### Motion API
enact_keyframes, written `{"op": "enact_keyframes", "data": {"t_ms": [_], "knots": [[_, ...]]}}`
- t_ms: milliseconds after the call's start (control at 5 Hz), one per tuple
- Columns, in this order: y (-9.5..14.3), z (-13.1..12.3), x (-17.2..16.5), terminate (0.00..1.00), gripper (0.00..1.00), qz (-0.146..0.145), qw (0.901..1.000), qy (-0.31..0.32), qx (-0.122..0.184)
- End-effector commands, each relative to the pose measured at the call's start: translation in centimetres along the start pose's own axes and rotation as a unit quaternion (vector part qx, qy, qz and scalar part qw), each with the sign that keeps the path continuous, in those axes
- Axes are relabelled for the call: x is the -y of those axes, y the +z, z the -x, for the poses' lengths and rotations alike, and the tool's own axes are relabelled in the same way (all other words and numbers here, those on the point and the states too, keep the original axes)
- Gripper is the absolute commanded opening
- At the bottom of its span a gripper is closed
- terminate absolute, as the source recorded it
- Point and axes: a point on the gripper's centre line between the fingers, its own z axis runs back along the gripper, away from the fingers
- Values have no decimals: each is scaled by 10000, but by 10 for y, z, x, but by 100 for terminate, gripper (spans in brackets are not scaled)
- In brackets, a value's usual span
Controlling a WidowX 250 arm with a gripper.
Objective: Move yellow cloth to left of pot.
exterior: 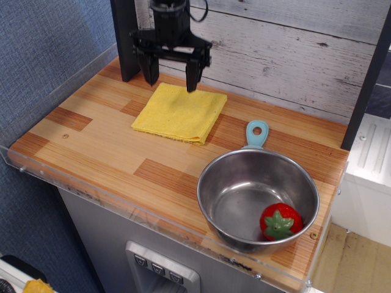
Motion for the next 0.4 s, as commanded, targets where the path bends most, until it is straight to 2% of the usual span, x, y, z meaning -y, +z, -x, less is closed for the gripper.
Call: {"op": "enact_keyframes", "data": {"t_ms": [0, 200], "knots": [[-8, 4, 1, 0, 100, 66, 10000, 37, -21], [-24, 7, 0, 0, 100, -49, 10000, 51, -7]]}}
